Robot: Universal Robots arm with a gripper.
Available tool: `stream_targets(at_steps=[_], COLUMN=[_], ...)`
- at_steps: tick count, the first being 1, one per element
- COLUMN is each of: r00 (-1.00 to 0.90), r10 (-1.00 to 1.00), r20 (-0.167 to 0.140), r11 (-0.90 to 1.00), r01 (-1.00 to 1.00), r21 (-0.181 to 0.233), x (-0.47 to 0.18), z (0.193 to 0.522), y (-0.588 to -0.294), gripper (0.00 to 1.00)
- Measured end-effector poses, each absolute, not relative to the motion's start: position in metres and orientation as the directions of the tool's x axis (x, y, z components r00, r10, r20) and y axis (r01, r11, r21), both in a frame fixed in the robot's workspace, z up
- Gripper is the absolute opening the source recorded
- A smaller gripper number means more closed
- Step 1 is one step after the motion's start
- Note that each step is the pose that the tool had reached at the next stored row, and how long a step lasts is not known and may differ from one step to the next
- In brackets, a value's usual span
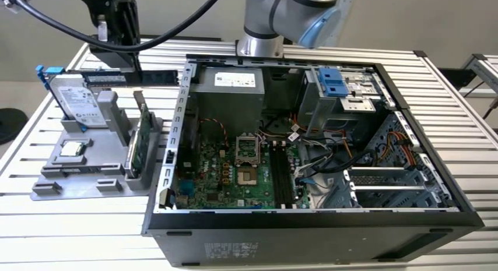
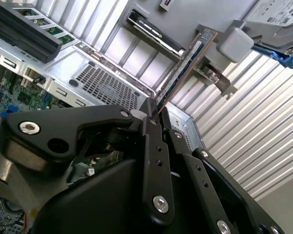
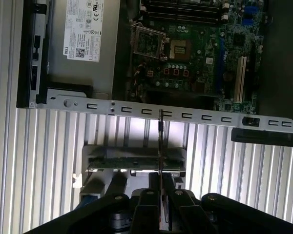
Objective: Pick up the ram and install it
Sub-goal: 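Pick up the ram and move it above insertion slot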
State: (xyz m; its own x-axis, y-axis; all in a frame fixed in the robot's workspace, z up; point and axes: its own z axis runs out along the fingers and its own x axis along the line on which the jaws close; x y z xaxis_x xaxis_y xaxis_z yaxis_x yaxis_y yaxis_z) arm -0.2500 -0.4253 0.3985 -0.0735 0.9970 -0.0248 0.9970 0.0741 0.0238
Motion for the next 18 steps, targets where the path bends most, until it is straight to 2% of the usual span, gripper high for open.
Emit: stream_targets(at_steps=[18], r00=[-0.073], r10=[0.997], r20=[-0.025], r11=[0.074], r01=[0.997], r21=[0.024], x=[-0.233], z=[0.398], y=[-0.419], gripper=[0.00])
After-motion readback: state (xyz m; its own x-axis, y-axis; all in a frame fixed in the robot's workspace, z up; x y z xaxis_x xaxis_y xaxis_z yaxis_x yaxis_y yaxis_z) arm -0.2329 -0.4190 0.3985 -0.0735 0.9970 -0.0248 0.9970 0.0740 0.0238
